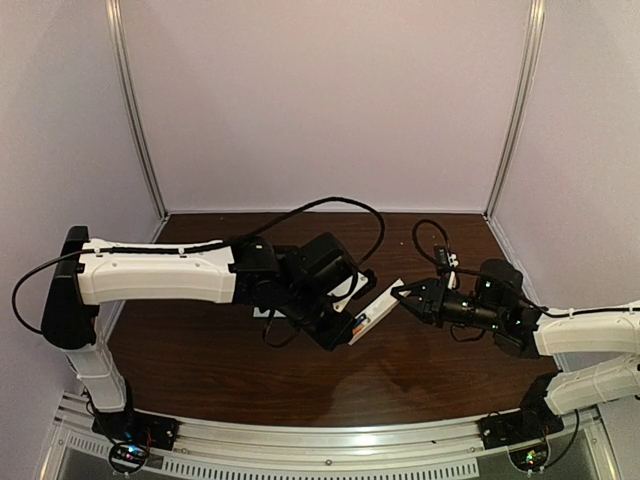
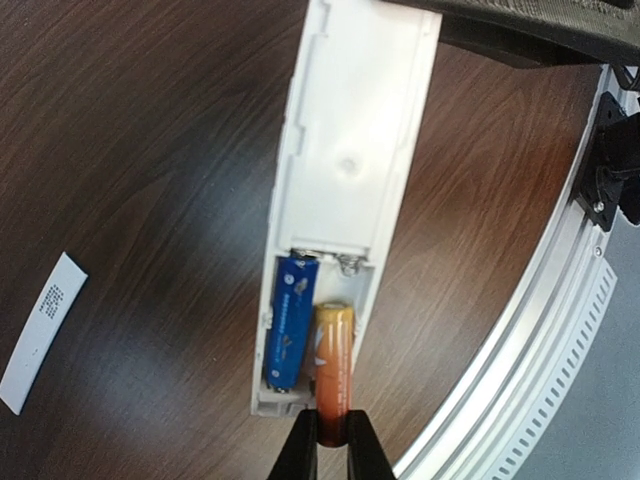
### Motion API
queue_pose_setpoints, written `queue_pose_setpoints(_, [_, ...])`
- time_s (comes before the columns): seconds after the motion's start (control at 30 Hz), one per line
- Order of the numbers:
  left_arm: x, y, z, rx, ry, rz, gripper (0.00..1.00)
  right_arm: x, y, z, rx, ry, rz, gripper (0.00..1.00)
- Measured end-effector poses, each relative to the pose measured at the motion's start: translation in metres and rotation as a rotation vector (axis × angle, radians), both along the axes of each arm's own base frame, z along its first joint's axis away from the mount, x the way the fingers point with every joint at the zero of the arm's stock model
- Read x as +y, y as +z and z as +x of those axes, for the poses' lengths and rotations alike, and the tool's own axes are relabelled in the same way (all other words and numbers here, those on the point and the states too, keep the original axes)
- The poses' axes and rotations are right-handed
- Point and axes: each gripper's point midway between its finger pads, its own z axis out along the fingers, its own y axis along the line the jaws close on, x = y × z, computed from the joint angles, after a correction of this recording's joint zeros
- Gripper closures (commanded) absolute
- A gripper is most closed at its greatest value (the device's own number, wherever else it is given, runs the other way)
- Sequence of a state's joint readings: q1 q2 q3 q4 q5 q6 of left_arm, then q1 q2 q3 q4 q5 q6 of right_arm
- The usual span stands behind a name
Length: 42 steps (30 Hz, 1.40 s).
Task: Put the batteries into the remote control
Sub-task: Place the battery in the battery compartment.
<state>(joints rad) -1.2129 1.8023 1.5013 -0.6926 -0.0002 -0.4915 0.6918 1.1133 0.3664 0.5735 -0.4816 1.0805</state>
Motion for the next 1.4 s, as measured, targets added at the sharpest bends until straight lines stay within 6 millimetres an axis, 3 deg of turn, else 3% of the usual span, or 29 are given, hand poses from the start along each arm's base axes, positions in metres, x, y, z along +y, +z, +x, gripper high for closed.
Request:
queue_pose_setpoints(0.97, [-0.0031, 0.0014, 0.0017, -0.012, -0.008, 0.008, 0.96, 0.0004, -0.0060, -0.0028, 0.037, -0.011, 0.054, 1.00])
queue_pose_setpoints(1.27, [-0.0041, 0.0016, 0.0001, -0.012, -0.015, 0.006, 0.85, -0.0015, -0.0052, -0.0062, 0.040, -0.008, 0.044, 1.00])
queue_pose_setpoints(1.4, [-0.0030, 0.0013, 0.0015, -0.020, -0.011, 0.012, 0.75, -0.0019, -0.0047, -0.0080, 0.043, -0.006, 0.043, 1.00])
